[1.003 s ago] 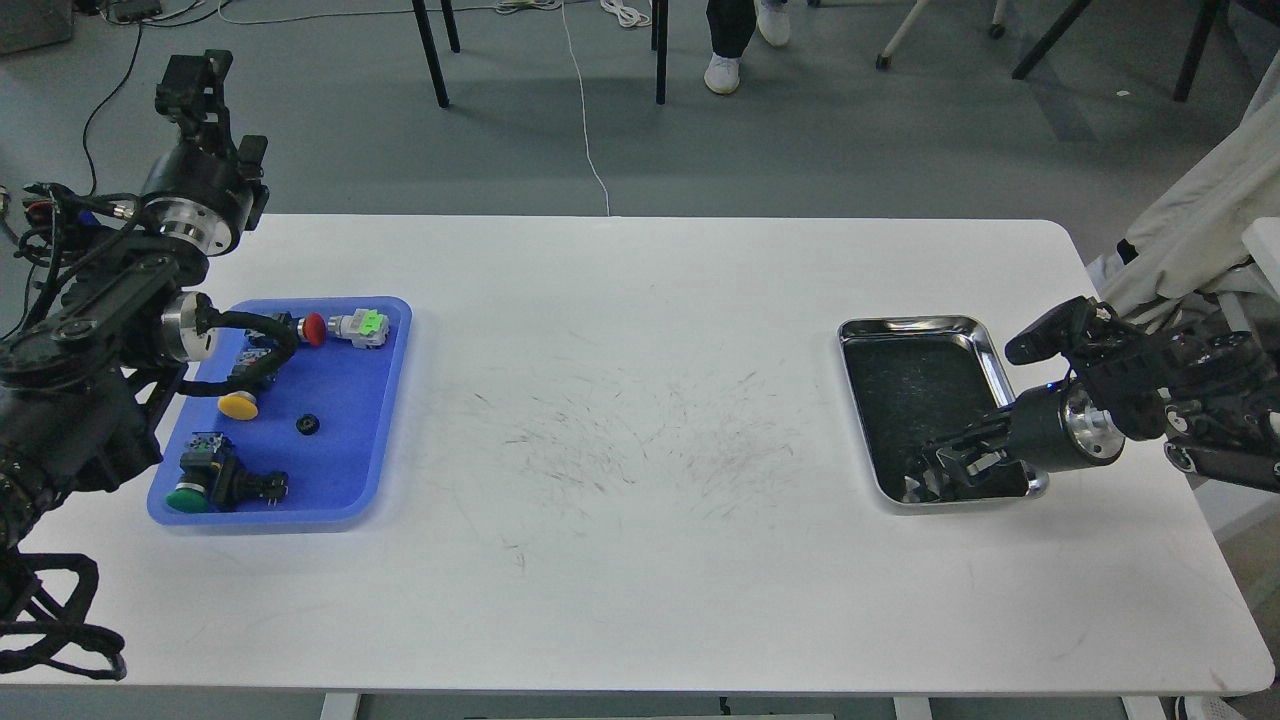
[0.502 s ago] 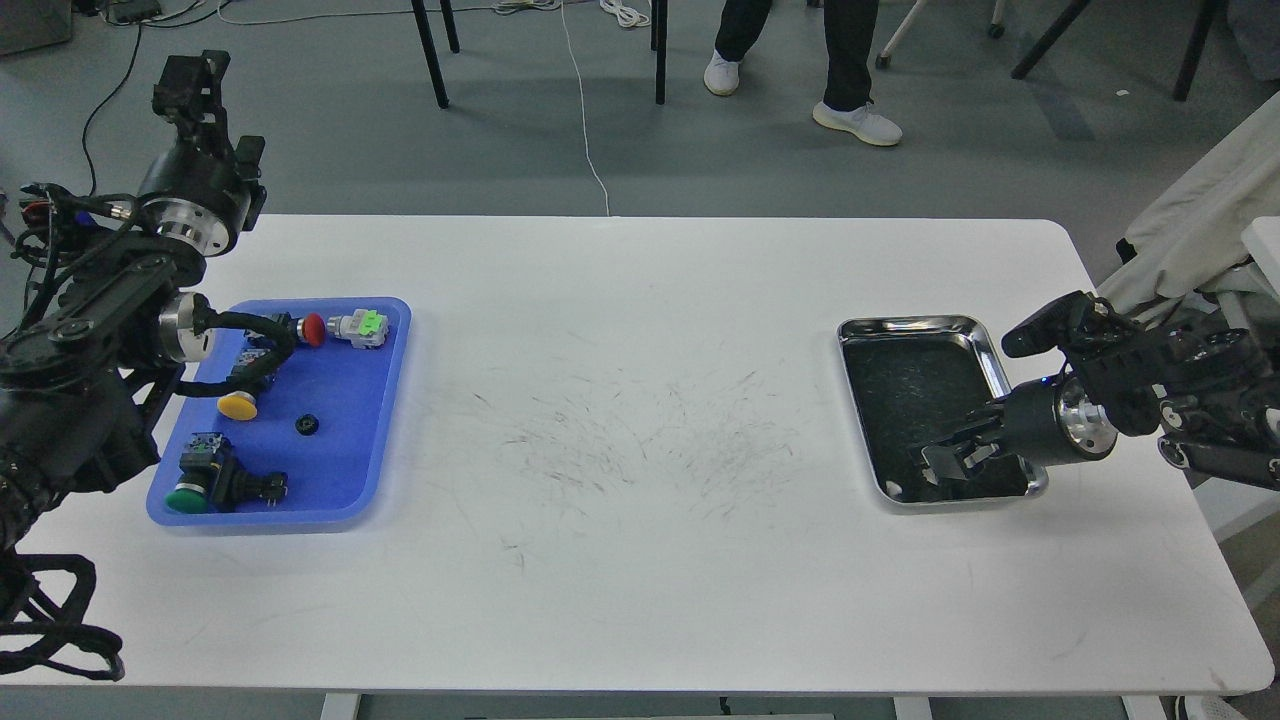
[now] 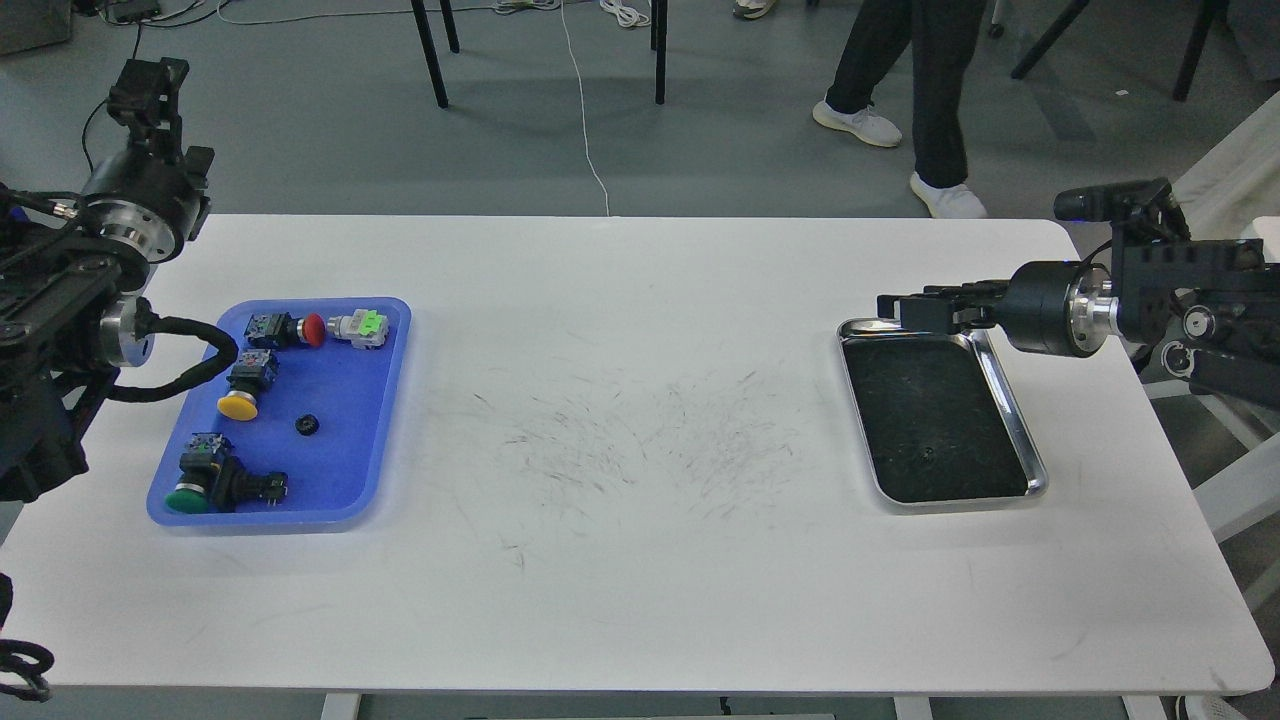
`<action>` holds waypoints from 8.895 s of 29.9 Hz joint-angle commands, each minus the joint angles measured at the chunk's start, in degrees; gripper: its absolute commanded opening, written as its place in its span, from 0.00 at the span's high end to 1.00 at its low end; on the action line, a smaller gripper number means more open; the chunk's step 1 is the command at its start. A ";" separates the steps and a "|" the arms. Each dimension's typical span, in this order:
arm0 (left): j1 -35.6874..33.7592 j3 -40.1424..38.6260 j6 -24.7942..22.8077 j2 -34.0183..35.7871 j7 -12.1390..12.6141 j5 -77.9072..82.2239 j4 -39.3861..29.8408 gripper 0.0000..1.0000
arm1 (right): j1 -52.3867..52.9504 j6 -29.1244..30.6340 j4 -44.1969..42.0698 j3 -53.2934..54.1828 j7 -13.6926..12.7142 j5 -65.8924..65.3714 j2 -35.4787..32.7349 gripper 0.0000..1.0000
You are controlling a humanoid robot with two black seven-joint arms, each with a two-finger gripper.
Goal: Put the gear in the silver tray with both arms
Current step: 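Raise and retract the right arm away from the silver tray, then move the left gripper down into the blue tray toward a black gear, then close the left gripper on the black gear in the blue tray, then lift the gear and extend the left arm toward the silver tray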
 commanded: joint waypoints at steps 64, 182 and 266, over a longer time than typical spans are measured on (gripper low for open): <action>13.04 8.12 24.54 23.57 -4.12 -21.85 -56.05 0.02 | -21.37 -4.37 0.06 40.21 -1.05 35.97 0.60 0.07; -3.66 69.11 15.78 7.40 -10.42 47.85 -6.86 0.46 | -21.90 -5.08 -0.03 39.51 -1.05 35.27 2.18 0.07; -20.45 58.64 5.59 -11.05 -10.42 43.89 -24.79 0.91 | -23.13 -7.98 -4.07 46.01 -0.96 36.06 6.48 0.07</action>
